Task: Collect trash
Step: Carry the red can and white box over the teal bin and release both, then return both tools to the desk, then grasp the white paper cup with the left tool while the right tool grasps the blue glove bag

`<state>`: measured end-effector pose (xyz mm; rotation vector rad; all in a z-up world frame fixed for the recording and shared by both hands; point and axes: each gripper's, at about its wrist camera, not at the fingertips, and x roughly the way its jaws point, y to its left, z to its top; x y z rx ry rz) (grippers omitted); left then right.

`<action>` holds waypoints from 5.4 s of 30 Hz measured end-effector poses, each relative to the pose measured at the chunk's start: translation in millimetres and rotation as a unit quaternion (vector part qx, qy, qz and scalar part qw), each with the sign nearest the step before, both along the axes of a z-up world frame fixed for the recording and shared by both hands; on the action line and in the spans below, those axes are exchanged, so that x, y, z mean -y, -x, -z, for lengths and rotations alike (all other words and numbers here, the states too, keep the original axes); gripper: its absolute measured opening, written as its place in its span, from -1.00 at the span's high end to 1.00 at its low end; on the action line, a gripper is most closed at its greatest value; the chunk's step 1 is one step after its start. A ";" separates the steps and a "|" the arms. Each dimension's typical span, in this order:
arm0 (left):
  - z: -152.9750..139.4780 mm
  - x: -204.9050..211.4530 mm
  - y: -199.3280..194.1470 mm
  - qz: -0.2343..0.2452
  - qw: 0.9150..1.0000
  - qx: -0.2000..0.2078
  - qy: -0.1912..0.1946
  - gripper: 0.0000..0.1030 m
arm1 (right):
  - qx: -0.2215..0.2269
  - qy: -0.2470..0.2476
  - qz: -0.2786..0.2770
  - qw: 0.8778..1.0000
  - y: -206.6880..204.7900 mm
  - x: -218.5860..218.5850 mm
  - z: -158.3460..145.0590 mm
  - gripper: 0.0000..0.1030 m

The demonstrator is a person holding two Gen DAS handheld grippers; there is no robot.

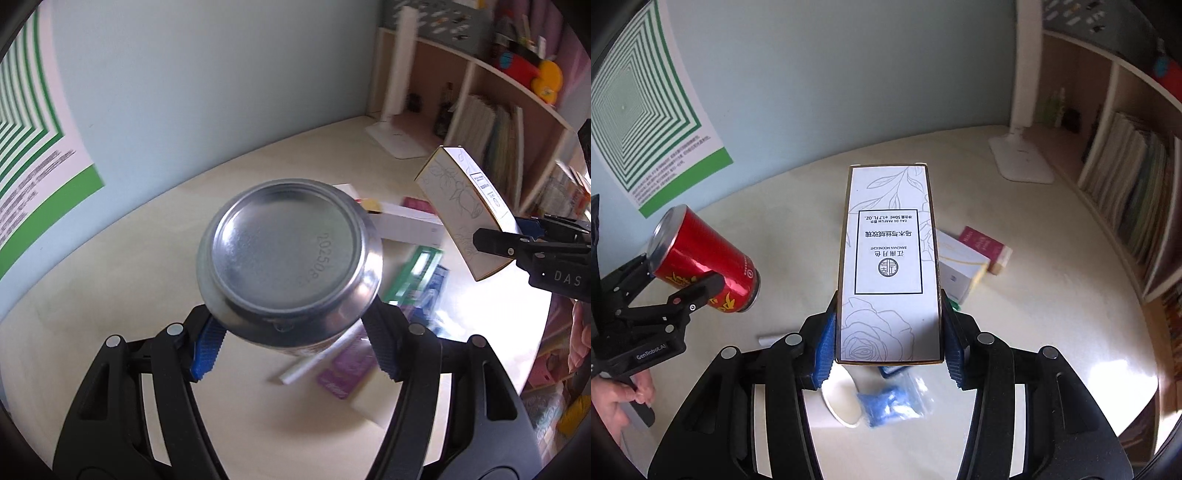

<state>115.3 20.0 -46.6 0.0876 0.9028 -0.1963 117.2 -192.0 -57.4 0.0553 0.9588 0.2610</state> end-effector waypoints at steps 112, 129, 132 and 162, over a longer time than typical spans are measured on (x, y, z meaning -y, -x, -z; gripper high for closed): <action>50.1 71.3 82.3 0.053 0.996 -0.074 0.002 -0.87 | -0.027 -0.109 -0.081 0.990 99.5 97.8 51.7 -0.70; 90.8 58.2 42.3 0.081 0.991 -0.103 -0.005 -0.87 | -0.106 -0.061 -0.164 0.979 30.4 16.0 110.3 -0.70; 97.5 61.8 40.5 0.088 0.990 -0.110 -0.003 -0.87 | -0.115 -0.049 -0.170 0.977 28.2 11.3 118.9 -0.70; 111.4 63.1 17.0 0.134 0.985 -0.105 0.015 -0.26 | -0.066 0.040 -0.219 0.973 17.9 -24.1 134.1 0.26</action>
